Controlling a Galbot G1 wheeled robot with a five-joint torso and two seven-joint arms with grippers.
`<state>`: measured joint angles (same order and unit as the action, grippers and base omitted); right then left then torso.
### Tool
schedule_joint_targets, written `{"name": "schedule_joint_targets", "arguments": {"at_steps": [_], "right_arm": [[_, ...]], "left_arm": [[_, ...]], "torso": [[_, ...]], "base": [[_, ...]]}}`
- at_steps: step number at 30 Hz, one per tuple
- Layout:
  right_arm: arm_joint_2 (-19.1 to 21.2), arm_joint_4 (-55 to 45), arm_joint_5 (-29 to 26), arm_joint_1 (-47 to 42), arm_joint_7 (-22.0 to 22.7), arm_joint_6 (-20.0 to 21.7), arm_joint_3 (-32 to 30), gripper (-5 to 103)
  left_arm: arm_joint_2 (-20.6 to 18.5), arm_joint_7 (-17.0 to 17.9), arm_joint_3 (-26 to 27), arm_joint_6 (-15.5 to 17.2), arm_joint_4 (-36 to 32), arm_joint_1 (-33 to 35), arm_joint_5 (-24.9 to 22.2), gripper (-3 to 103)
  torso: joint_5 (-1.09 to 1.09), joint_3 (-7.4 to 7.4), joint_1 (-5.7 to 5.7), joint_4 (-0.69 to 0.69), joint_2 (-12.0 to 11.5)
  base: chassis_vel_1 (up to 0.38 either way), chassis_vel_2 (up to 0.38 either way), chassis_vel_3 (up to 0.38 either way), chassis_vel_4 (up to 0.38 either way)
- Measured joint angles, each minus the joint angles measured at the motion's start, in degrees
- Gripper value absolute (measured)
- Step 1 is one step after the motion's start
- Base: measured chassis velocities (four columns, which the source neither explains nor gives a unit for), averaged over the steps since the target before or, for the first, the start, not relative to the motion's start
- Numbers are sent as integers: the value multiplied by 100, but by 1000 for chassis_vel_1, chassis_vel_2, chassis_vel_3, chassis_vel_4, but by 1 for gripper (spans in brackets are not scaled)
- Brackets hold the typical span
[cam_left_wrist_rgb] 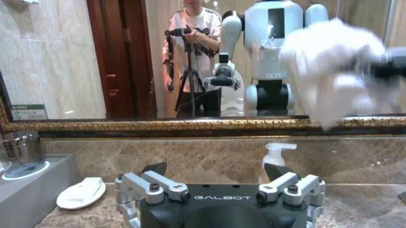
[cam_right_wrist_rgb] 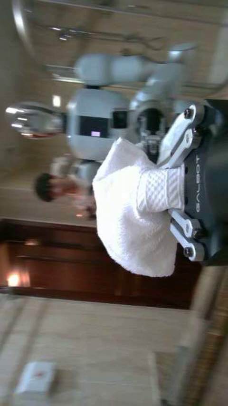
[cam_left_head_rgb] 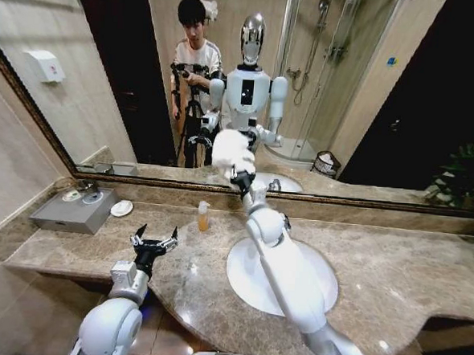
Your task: Pick up the towel from the sink counter and wipe the mirror surface.
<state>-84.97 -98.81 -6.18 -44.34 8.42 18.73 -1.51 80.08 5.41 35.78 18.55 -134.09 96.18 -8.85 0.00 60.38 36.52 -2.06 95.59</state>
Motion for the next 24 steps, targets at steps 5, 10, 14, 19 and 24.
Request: {"name": "schedule_joint_targets", "arguments": {"at_steps": [5, 10, 14, 19, 24], "right_arm": [[117, -419, 20, -439, 50, -24, 2, 12], [467, -1451, -173, -920, 122, 193, -184, 12], [983, -2121, -635, -1341, 187, 464, -504, 12], [1433, -2541, -1084, -1658, 301, 681, -818, 12], [1814, -3095, -1491, -2143, 628, 868, -1049, 12]], "left_arm": [[-1, 0, 0, 0, 0, 0, 0, 100], [0, 0, 0, 0, 0, 0, 0, 100], [0, 2, 1, 0, 0, 0, 0, 100], [0, 0, 0, 0, 0, 0, 0, 100], [0, 0, 0, 0, 0, 0, 0, 100]], "torso": [[0, 0, 1, 1, 0], [1, -1, 0, 1, 0], [0, -1, -1, 2, 0], [-1, -1, -1, 2, 1], [0, -1, 0, 1, 1]], "base": [[0, 0, 0, 0], [0, 0, 0, 0], [0, 0, 0, 0], [0, 0, 0, 0], [0, 0, 0, 0]]}}
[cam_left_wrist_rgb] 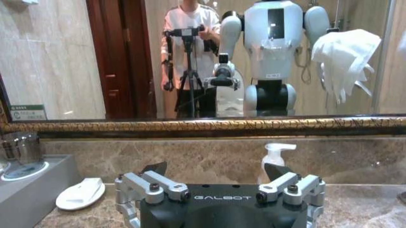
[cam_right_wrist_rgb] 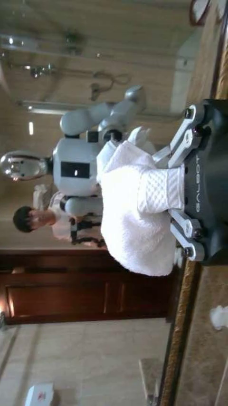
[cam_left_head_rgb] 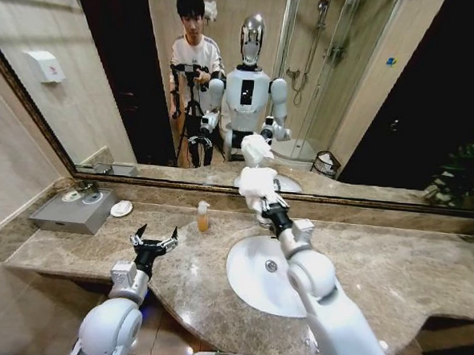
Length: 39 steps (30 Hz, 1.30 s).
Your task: Pick up the towel from the sink counter and wipe the mirror surface.
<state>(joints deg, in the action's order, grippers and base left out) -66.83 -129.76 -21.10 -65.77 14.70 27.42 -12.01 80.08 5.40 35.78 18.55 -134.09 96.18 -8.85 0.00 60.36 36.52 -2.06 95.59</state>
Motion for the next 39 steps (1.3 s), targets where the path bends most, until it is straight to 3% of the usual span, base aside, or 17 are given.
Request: {"name": "schedule_joint_targets", "arguments": {"at_steps": [6, 21, 39], "right_arm": [[211, -359, 40, -476, 169, 87, -77, 12], [161, -400, 208, -842, 86, 9, 42, 12], [3, -392, 633, -1258, -129, -159, 141, 12]], "left_arm": [[0, 0, 0, 0, 0, 0, 0, 100], [0, 0, 1, 0, 0, 0, 0, 100], [1, 0, -1, 0, 0, 0, 0, 100]], "torso": [[1, 0, 0, 0, 0], [-1, 1, 1, 0, 0], [0, 1, 0, 2, 0]], "base": [[0, 0, 0, 0], [-43, -43, 48, 43], [-237, -229, 230, 229]]}}
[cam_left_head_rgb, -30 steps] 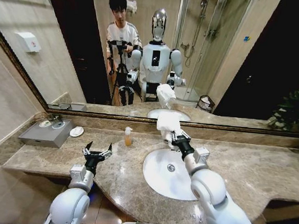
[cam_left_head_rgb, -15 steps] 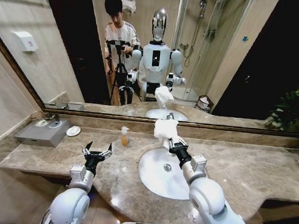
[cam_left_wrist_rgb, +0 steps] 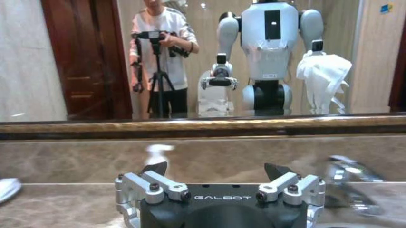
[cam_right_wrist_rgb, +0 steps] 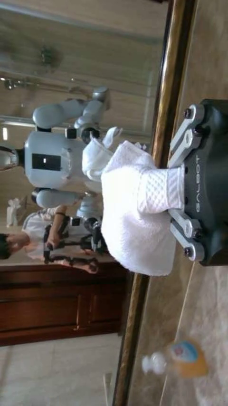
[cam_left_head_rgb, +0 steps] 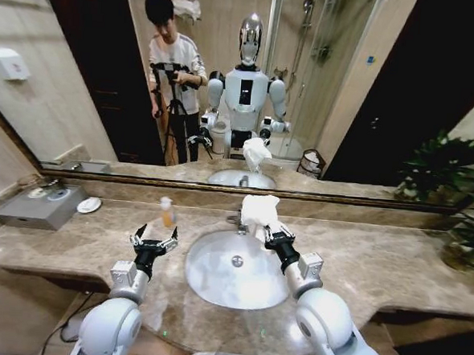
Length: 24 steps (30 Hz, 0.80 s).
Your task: Pick up the towel from the sink counter and wipe the mirror surface.
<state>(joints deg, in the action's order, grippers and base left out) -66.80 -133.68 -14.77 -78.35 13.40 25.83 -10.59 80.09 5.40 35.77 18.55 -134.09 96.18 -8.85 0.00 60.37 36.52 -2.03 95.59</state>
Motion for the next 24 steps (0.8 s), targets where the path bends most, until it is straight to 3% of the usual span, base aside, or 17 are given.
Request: {"name": "schedule_joint_targets", "arguments": {"at_steps": [3, 6, 24], "right_arm": [[-14, 203, 190, -13, -49, -121, 43, 12], [-62, 342, 274, 15, -73, -168, 87, 12], [-174, 598, 429, 211, -11, -162, 14, 12]], "left_arm": [[0, 0, -1, 0, 0, -1, 0, 100], [0, 0, 0, 0, 0, 1, 0, 100], [-1, 0, 1, 0, 0, 0, 0, 100]], "torso": [[3, 1, 2, 2, -1], [2, 0, 0, -6, 0], [0, 0, 1, -1, 0]], "base": [[-104, -180, 170, 81], [-20, -70, 59, 6], [32, 22, -31, -12]]}}
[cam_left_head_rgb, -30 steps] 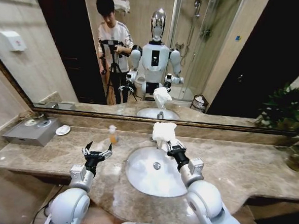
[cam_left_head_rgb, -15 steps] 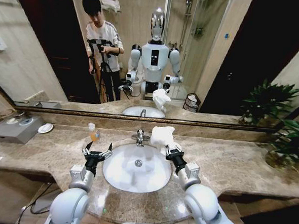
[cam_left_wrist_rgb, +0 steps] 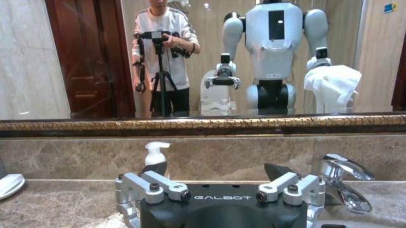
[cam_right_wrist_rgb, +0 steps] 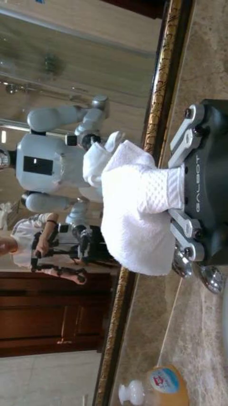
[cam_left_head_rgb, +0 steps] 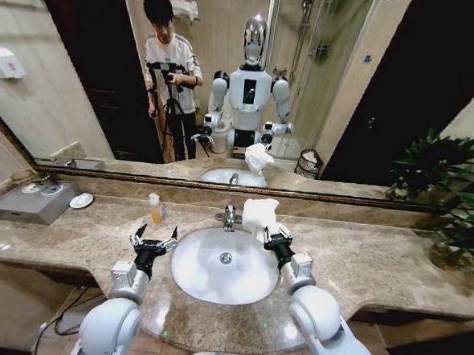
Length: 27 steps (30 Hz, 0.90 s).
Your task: Pick up the towel from the sink counter and wipe the mirror surface.
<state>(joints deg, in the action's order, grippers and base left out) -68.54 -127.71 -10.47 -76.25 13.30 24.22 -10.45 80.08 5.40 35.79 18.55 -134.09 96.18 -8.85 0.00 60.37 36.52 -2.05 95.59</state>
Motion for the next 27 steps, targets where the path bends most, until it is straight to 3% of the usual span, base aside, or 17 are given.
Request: {"name": "schedule_joint_targets", "arguments": {"at_steps": [8, 27], "right_arm": [[-64, 261, 264, 100, -22, -75, 31, 12], [-68, 215, 292, -37, -34, -108, 43, 12]], "left_arm": [[0, 0, 0, 0, 0, 0, 0, 100], [0, 0, 0, 0, 0, -1, 0, 100]], "torso": [[-1, 0, -1, -2, 0], [0, 0, 1, -1, 0]], "base": [[39, 34, -38, -27], [6, 8, -5, -4]]}}
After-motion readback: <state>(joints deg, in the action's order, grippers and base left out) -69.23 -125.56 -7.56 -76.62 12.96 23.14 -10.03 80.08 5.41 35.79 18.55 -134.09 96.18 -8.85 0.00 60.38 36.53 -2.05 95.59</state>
